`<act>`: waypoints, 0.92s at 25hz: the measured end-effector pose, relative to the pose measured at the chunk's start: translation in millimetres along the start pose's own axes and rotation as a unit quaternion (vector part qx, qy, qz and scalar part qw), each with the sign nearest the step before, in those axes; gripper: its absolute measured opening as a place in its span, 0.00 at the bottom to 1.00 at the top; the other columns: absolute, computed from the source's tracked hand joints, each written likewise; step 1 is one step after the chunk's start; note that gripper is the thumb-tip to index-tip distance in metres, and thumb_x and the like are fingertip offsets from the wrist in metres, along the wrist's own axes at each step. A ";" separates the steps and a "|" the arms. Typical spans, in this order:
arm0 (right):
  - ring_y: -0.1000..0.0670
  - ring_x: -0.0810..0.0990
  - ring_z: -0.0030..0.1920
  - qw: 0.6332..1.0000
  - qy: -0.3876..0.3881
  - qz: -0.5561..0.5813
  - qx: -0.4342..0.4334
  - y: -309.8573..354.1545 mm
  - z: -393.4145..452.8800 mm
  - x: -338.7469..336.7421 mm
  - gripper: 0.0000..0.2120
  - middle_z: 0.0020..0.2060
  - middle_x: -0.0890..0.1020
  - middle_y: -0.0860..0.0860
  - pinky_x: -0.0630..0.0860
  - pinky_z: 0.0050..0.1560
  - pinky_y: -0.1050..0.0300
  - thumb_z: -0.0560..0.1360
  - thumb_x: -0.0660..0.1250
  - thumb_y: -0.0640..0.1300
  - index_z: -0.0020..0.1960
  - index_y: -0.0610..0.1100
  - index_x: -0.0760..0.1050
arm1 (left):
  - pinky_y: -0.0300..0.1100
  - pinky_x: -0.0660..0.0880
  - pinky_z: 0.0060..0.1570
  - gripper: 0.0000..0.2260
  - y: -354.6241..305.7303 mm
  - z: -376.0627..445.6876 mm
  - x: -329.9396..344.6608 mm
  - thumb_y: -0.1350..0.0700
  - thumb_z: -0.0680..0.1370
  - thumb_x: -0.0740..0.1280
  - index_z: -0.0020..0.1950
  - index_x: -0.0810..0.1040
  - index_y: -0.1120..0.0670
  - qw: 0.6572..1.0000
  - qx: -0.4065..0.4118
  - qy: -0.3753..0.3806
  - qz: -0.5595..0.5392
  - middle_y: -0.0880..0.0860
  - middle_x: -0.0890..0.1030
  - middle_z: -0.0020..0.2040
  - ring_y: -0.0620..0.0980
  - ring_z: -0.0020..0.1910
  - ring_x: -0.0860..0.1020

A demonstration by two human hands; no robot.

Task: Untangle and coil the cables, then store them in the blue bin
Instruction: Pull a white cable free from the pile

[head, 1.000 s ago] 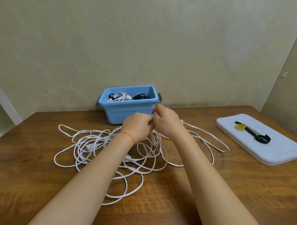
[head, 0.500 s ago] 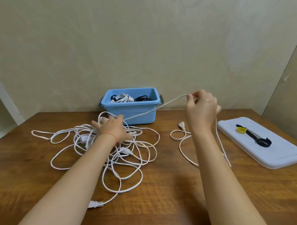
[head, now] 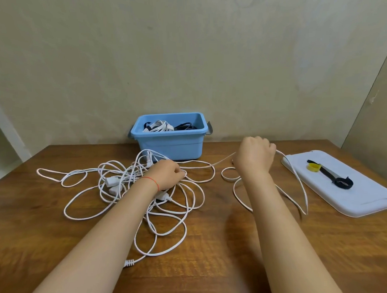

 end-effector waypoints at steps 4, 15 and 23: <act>0.38 0.73 0.59 0.983 -0.085 0.152 0.062 -20.7 4.4 -12.1 0.11 0.57 0.77 0.40 0.66 0.60 0.47 0.77 0.58 0.33 0.58 0.39 0.71 | 0.47 0.78 0.47 0.13 3.3 -10.3 -14.2 0.53 0.80 0.65 0.64 0.69 0.50 0.993 0.008 -0.121 0.007 0.51 0.78 0.51 0.49 0.45 0.77; 0.39 0.70 0.63 0.998 -0.041 0.047 0.015 -9.7 5.3 -11.6 0.15 0.59 0.75 0.40 0.58 0.72 0.45 0.74 0.59 0.36 0.60 0.38 0.72 | 0.52 0.77 0.52 0.13 -33.1 -5.3 -0.7 0.49 0.84 0.58 0.52 0.80 0.52 0.996 0.064 -0.058 0.019 0.52 0.81 0.45 0.53 0.48 0.79; 0.46 0.76 0.45 0.906 0.242 0.316 -0.141 77.7 -37.7 43.6 0.14 0.45 0.80 0.46 0.70 0.40 0.53 0.82 0.55 0.47 0.48 0.41 0.75 | 0.45 0.70 0.44 0.10 -67.4 -18.3 -2.4 0.49 0.80 0.64 0.44 0.77 0.54 0.990 0.073 -0.100 0.065 0.54 0.79 0.42 0.56 0.46 0.77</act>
Point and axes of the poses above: each hand's wrist, its own z-axis towards the middle knuckle, its own x-axis out of the palm, y = z × x, the point moved 8 cm from there along z, towards the middle knuckle
